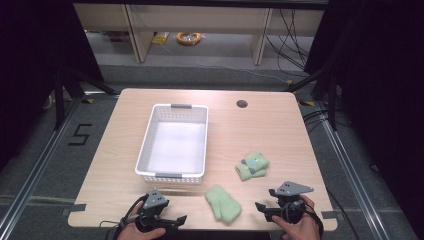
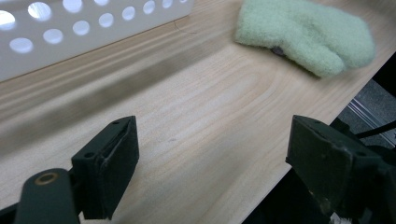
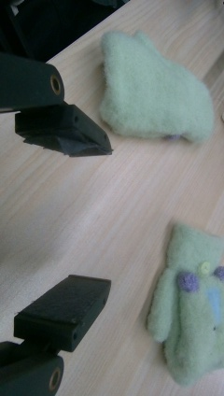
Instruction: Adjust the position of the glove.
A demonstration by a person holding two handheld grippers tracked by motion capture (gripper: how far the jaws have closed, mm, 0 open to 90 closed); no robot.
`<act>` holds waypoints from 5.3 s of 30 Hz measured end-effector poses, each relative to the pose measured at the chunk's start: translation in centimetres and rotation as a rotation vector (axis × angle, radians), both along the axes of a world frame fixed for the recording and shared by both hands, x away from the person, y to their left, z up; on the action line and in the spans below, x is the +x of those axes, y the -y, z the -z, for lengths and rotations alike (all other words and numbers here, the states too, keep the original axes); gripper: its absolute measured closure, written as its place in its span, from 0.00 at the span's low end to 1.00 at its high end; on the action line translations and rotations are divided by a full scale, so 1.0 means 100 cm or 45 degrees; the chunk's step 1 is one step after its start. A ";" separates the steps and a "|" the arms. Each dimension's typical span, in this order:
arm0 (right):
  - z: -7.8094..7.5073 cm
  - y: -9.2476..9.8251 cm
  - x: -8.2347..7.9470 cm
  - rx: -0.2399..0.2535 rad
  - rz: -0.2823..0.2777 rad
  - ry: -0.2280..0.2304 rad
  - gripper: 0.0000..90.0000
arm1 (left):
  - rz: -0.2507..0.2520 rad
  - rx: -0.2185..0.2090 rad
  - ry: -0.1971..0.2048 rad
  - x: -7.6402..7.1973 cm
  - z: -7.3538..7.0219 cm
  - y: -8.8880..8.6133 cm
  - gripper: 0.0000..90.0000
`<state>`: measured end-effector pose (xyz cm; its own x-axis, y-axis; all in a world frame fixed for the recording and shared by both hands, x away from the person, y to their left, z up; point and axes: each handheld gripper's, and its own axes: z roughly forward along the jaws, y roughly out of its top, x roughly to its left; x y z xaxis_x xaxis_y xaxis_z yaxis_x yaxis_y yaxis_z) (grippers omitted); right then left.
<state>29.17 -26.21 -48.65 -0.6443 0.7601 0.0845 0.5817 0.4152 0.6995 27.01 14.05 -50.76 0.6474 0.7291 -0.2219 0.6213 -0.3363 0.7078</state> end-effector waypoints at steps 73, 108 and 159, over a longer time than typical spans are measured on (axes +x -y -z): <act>0.015 -0.058 0.012 -0.009 -0.305 -0.121 0.92 | 0.268 0.056 -0.034 0.052 -0.008 0.092 0.82; -0.009 -0.018 0.038 -0.076 -0.465 -0.082 0.94 | 0.201 -0.001 -0.042 0.068 -0.009 0.117 0.61; -0.023 -0.008 0.072 -0.131 -0.233 0.046 0.63 | 0.210 -0.011 0.018 0.030 -0.018 0.103 0.42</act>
<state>36.39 -25.37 -46.33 -0.7737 0.6334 -0.0134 0.4649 0.5820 0.6671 30.05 3.71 -48.97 0.7614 0.6106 -0.2177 0.5482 -0.4271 0.7191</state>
